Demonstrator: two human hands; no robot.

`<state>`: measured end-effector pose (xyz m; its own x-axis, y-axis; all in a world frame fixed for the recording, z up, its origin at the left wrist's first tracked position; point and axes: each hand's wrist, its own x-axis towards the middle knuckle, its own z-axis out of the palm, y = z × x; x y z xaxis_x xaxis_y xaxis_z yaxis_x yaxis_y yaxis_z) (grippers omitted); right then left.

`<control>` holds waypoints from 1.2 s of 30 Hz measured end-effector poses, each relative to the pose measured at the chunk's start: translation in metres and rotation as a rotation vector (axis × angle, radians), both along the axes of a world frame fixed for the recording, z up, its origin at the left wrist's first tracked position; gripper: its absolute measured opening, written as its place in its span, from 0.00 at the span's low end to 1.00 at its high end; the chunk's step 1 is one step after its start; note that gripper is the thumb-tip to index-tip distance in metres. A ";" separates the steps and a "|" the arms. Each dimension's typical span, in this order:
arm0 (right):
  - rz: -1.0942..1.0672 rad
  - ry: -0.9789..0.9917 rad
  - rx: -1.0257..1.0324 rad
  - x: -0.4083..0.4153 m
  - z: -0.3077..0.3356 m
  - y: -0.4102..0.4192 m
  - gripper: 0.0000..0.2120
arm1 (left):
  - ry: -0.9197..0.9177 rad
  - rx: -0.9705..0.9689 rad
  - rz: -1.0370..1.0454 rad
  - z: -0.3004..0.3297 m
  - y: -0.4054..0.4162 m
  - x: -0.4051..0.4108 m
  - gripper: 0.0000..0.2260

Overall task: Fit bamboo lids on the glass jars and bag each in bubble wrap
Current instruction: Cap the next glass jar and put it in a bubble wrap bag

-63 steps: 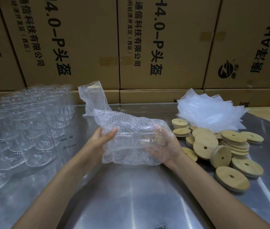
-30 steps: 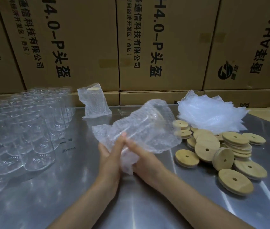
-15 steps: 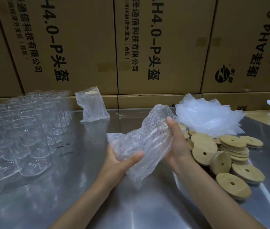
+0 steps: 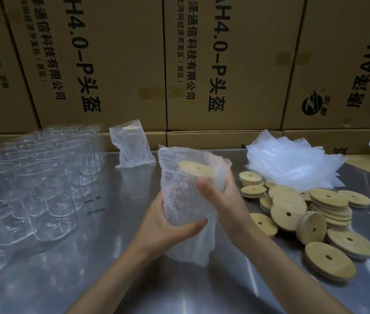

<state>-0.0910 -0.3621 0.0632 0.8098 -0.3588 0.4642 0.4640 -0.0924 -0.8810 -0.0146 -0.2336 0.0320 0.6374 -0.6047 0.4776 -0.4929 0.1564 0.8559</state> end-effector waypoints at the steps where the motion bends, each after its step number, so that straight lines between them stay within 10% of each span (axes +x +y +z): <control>1: 0.037 0.026 -0.008 0.001 -0.005 0.001 0.51 | 0.025 -0.052 0.028 0.000 -0.001 0.001 0.33; 10: 0.117 0.143 -0.177 0.026 -0.052 0.018 0.36 | 0.116 -0.221 0.129 -0.008 -0.004 0.020 0.29; 18: -0.296 0.123 -0.010 0.093 -0.062 -0.014 0.34 | 0.338 -0.122 0.190 -0.026 -0.022 0.064 0.29; 27: -0.620 0.241 -0.054 0.215 -0.068 -0.071 0.33 | -0.350 0.680 0.622 -0.053 -0.037 0.135 0.27; 36: -0.654 0.344 -0.162 0.324 -0.063 -0.094 0.37 | -0.518 0.839 0.622 -0.044 -0.051 0.129 0.26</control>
<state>0.2326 -0.4561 -0.0003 0.5639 -0.7651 0.3110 -0.0290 -0.3947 -0.9183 0.1143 -0.2845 -0.0121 0.7809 -0.5061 0.3661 -0.6065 -0.7548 0.2501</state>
